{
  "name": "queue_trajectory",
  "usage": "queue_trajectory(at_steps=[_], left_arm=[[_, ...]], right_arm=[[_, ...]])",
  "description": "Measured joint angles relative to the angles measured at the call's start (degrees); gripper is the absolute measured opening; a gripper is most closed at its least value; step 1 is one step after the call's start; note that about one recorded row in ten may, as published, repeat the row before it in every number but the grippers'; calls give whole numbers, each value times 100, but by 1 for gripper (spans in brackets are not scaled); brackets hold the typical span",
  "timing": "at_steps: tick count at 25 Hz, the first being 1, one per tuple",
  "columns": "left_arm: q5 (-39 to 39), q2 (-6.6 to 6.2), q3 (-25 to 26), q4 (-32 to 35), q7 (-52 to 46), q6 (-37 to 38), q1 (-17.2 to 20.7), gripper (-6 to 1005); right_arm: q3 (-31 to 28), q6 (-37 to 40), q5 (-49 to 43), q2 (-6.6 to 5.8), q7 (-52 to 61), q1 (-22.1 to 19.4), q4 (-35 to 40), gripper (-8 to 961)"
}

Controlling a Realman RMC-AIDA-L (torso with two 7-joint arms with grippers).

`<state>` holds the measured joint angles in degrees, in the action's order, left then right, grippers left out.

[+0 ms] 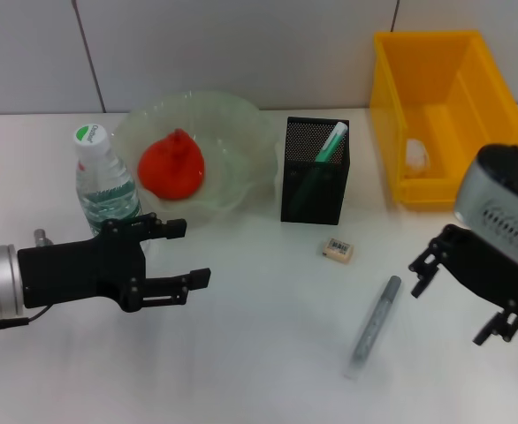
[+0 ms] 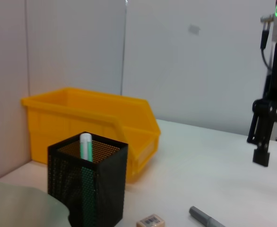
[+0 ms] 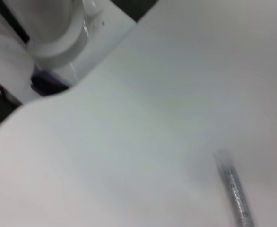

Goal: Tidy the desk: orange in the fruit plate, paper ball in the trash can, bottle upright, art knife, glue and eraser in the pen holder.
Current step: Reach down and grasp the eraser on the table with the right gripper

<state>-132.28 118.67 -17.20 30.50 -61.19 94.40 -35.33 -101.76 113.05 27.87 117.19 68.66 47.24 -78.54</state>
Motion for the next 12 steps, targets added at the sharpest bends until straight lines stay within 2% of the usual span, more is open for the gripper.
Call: queue_trajectory(at_steps=[12], left_arm=[[84,11,-12,7,-25,28,10,815]], right_arm=[[108,-388,80,152,-1142,92,296,732]])
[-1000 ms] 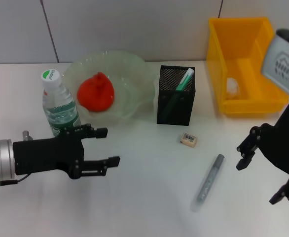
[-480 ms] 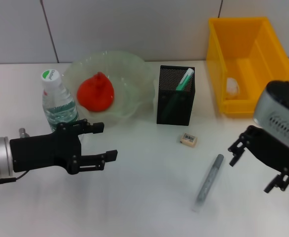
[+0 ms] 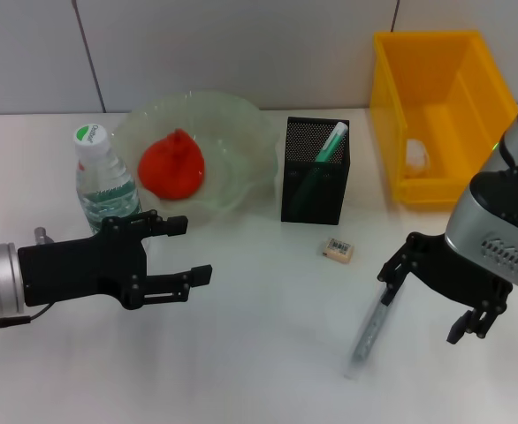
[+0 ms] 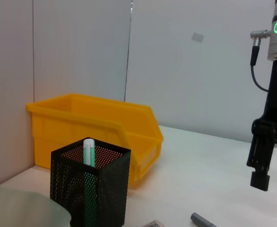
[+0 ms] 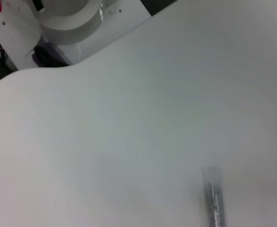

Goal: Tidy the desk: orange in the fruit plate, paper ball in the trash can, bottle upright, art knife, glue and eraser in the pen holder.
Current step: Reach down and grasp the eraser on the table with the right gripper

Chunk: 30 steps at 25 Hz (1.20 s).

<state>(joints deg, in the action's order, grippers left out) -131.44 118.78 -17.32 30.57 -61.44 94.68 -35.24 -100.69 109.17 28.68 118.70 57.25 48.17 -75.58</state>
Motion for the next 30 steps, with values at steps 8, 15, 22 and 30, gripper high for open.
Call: queue_trajectory(at_steps=[8,15,22,30], left_arm=[[4,-2,-6,-24,0,-25,-14,815],[14,-11,-9,-47,1,-33,42,815],[14,-13,-8,-55,10,-30,49,815],[17,-13,-8,-58,4,-32,27,815]], right_arm=[[24,-66,9,14,-59,102,136,728],[153,-155,15,27,-102,-22,-67,725],[307,-246,16,37,11,-28,-52,722],[403,-315,-47,39,166,96,175,718]])
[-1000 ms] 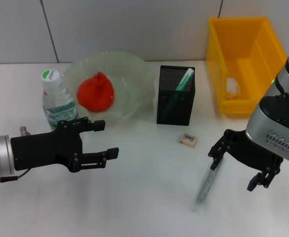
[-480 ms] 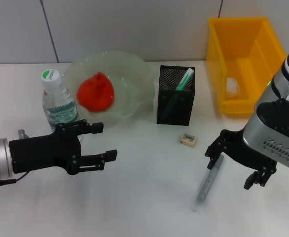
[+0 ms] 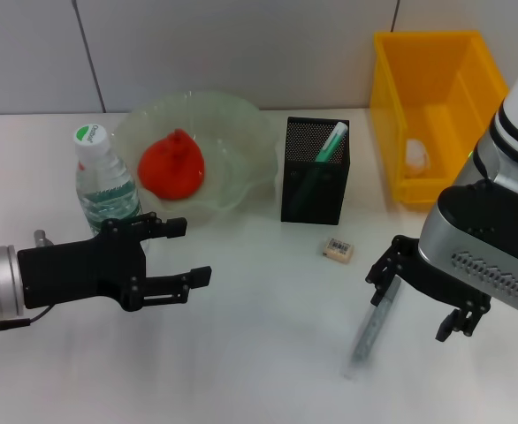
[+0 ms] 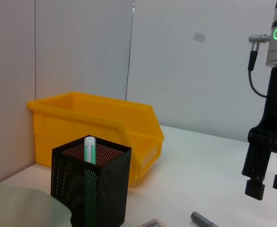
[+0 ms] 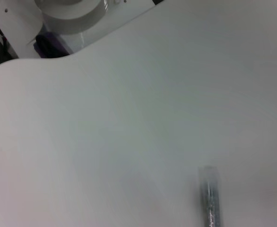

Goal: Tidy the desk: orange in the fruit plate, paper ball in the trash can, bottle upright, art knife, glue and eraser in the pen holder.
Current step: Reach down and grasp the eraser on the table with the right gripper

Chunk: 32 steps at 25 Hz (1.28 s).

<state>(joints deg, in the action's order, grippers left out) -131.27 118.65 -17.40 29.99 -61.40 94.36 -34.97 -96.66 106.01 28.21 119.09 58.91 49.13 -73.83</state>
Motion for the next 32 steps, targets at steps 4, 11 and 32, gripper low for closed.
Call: queue_trajectory(at_steps=[4,11,32], left_arm=[[3,0,0,0,-3,-3,-9,815],[32,0,12,-3,-22,8,-18,815],[448,-17,6,-28,-13,325,202,815]], right_arm=[[10,-27,-3,0,-12,0,9,716],[15,-375,-37,0,73,-20,58,713],[-565,-2193,256,4,5783,203,391,704]])
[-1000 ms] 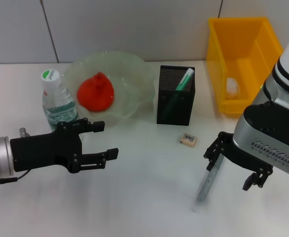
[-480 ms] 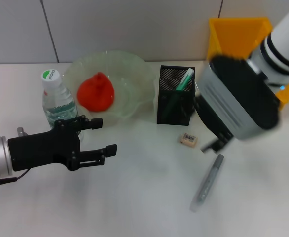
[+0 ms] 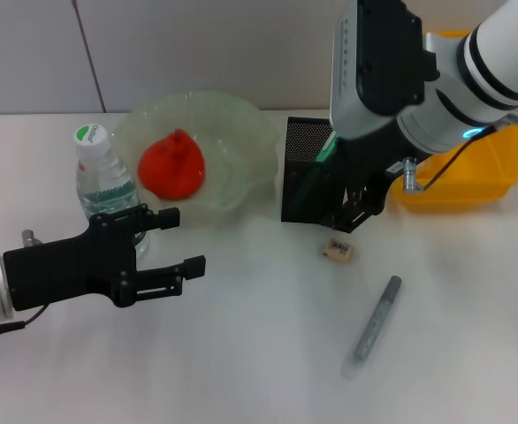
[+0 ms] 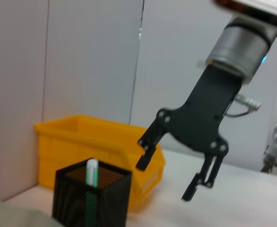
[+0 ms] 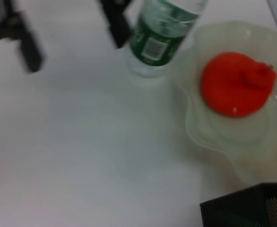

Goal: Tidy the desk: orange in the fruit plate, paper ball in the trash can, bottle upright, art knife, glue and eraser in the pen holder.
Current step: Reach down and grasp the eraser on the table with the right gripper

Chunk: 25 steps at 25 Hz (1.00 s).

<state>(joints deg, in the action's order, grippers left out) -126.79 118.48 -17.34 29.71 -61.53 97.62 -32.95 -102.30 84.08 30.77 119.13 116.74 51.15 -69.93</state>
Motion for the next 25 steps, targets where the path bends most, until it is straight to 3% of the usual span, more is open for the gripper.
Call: queue_trajectory(at_steps=[14,25], left_arm=[[77,5,-63,1,-1,308,45,815],[44,2,-301,-129,25,376,102,815]], right_arm=[[-10,332,-310,-8,1797,18,236,697],[-25,-630,-268,1,2028,256,1695,692]])
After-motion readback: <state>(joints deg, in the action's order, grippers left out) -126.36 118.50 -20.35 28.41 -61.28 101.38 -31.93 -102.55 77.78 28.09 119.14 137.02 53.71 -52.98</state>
